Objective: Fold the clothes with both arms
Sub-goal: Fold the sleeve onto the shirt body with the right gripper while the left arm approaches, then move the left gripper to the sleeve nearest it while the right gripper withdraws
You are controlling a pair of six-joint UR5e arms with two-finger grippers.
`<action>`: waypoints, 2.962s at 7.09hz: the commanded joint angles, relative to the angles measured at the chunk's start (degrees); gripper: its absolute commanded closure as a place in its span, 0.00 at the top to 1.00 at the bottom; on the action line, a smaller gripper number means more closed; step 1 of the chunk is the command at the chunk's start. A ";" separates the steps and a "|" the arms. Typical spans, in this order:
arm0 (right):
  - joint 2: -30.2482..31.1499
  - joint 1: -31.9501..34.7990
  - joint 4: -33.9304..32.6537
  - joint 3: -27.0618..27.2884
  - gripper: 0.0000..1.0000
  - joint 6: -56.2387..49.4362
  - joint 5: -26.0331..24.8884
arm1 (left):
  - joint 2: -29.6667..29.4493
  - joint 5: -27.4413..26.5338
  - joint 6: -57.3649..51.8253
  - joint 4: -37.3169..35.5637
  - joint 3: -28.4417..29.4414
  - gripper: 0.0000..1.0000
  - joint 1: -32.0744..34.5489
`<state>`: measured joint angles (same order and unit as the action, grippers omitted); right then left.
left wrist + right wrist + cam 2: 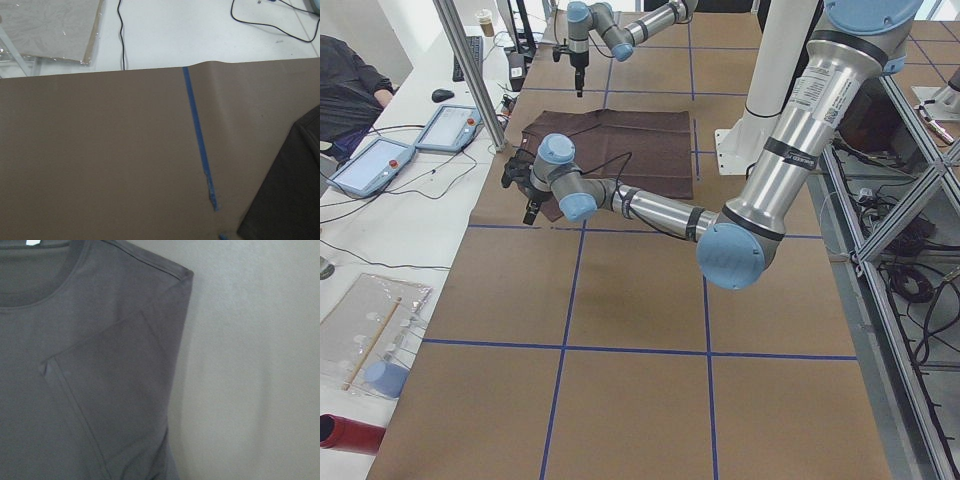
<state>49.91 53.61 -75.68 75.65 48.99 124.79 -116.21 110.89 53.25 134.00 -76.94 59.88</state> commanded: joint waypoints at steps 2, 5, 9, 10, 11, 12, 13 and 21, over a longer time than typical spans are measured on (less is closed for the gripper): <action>5.02 0.70 5.41 6.09 1.00 7.55 0.64 | -3.76 -9.55 9.75 1.44 4.68 0.99 -8.45; 5.03 -0.61 7.14 5.83 1.00 12.27 0.02 | -6.05 -15.79 10.91 2.05 9.52 0.99 -12.24; 3.36 -0.88 2.66 6.08 1.00 11.31 1.07 | -7.19 -16.94 10.74 5.03 14.26 0.98 -13.21; 3.18 -0.45 1.17 6.09 1.00 10.52 1.94 | -7.11 -16.94 10.65 5.13 14.80 0.96 -13.21; 2.92 0.17 0.54 6.17 1.00 9.38 3.08 | -7.19 -16.94 10.65 5.13 14.89 0.93 -13.21; 2.92 0.35 0.53 6.17 1.00 9.28 3.10 | -7.19 -16.94 10.65 5.13 14.89 0.86 -13.21; 2.92 0.44 0.53 6.17 1.00 9.28 3.10 | -7.19 -16.85 10.56 5.04 14.89 0.72 -13.21; 3.35 1.40 0.53 6.17 1.00 5.95 3.01 | -7.28 -15.97 7.49 2.86 11.30 0.00 -12.95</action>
<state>53.12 54.88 -75.18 81.75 55.23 127.76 -123.49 94.61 60.82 137.90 -64.12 46.77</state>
